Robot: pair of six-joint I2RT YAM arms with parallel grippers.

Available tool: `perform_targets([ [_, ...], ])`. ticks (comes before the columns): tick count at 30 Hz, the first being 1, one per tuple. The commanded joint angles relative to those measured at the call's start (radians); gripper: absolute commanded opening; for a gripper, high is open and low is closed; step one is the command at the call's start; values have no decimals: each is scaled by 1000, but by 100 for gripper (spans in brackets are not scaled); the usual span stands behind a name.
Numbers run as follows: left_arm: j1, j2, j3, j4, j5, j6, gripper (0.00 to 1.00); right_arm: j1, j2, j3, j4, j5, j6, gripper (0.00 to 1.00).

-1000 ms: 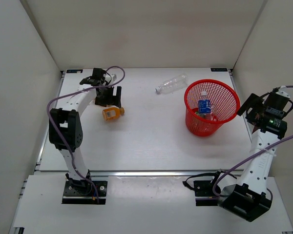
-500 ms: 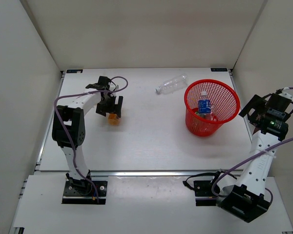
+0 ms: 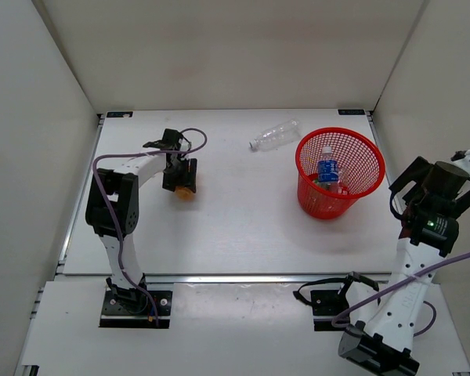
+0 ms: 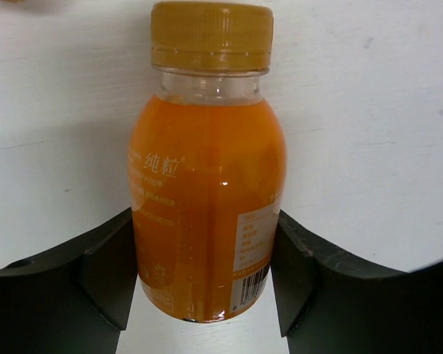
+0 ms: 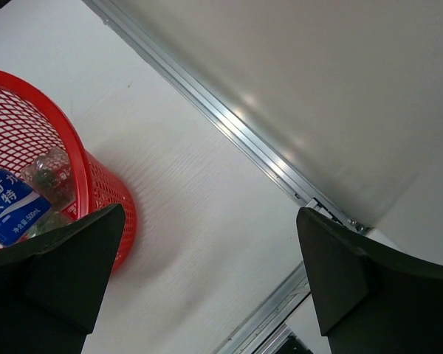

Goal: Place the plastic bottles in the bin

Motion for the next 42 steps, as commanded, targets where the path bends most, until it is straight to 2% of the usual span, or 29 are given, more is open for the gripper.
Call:
perform_targets([
  [1, -37, -81, 2, 43, 70, -34, 50, 41, -11, 27, 5, 84, -10, 99],
  [5, -136, -181, 111, 62, 113, -92, 46, 49, -43, 11, 9, 107, -10, 99],
  [10, -371, -180, 440, 161, 133, -158, 47, 93, -63, 7, -12, 189, -15, 99],
  [14, -486, -29, 689, 233, 223, -230, 47, 110, -82, 13, -12, 167, -8, 99],
  [17, -572, 111, 919, 230, 220, -256, 46, 131, -91, 37, -25, 151, 7, 99],
  [20, -607, 237, 1056, 244, 254, -301, 49, 154, -88, 40, -28, 139, 18, 99],
  [23, -638, 312, 1107, 260, 271, -330, 51, 173, -73, 46, -37, 131, 21, 99],
  [24, -646, 328, 1108, 272, 263, -343, 54, 164, -77, 53, -38, 128, 10, 99],
  [25, -653, 335, 1111, 263, 252, -333, 67, 165, -71, 54, -40, 125, 15, 100],
  [27, -663, 337, 1108, 247, 234, -319, 84, 165, -63, 53, -35, 95, 9, 99],
  [29, -663, 323, 1104, 220, 234, -304, 90, 170, -69, 47, -34, 78, 10, 99],
  [30, -657, 308, 1105, 209, 238, -298, 98, 167, -65, 51, -31, 70, 5, 99],
  [35, -644, 117, 966, 120, 61, -195, 99, 208, -24, 70, -2, -34, -27, 99],
  [37, -641, 23, 865, 89, -2, -163, 99, 272, 10, 105, 9, -68, -39, 99],
  [41, -536, -222, 515, 66, -106, -187, 98, 444, 99, 166, 43, -91, -64, 99],
  [42, -491, -303, 381, 81, -132, -211, 98, 516, 113, 171, 70, -93, -74, 99],
])
